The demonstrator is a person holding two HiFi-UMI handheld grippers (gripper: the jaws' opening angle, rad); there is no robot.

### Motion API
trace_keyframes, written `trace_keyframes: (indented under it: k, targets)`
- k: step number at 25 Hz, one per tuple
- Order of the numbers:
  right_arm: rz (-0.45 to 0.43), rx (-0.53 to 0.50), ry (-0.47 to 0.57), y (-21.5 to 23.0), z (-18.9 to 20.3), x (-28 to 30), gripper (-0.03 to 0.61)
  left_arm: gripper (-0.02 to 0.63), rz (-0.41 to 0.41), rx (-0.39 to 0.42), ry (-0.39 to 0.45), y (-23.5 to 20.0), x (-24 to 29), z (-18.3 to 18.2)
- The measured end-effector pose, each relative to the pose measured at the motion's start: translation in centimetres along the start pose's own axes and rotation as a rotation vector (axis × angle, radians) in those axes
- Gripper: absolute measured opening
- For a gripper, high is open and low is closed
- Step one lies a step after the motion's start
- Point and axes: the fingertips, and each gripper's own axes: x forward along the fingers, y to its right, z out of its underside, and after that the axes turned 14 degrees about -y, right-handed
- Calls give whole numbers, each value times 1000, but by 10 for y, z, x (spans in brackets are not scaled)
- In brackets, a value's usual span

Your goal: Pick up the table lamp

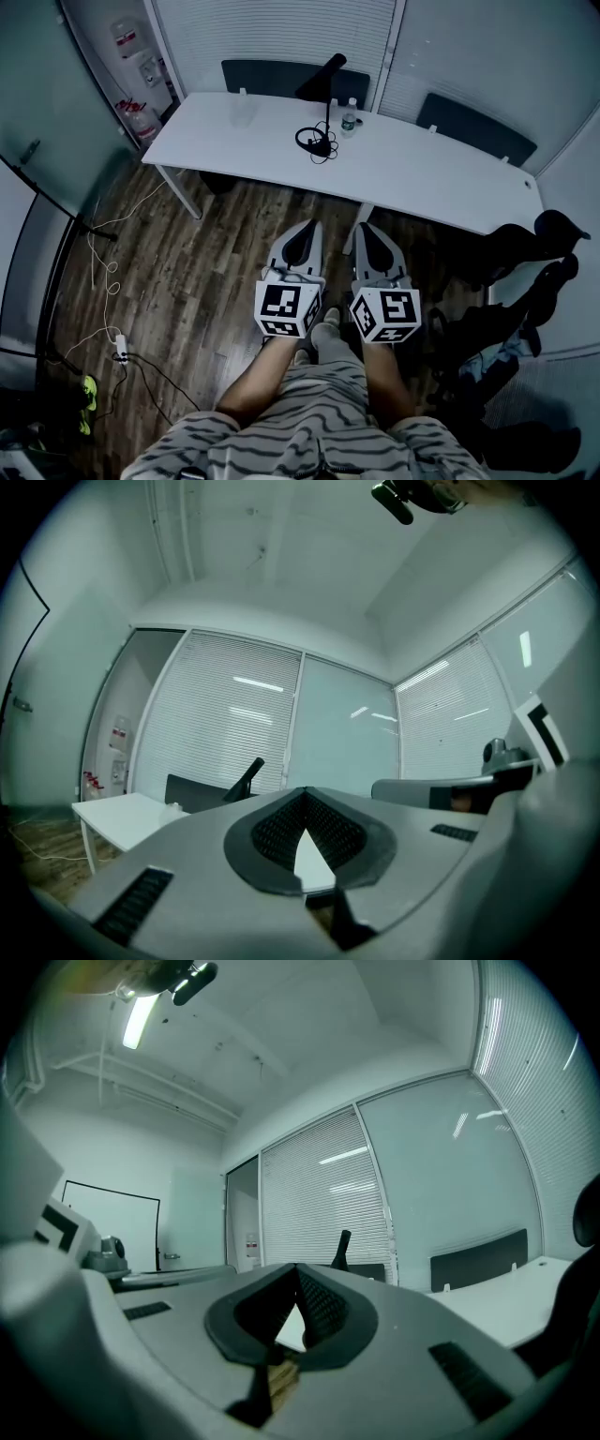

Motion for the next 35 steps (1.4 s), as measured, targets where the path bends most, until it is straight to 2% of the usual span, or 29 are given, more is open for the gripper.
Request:
trace_keyframes:
  k: [10,24,35]
  targets:
    - [3,-2,24,43,-14,89,12,8,7,14,6,-39,95,-10]
    - [-11,-11,28,129,-61,216,11,8,-14,31,23,-81,245,-63]
    - [-40,25,-6,164,-62,285,12,8,-32,44,-2,-105,312,-73]
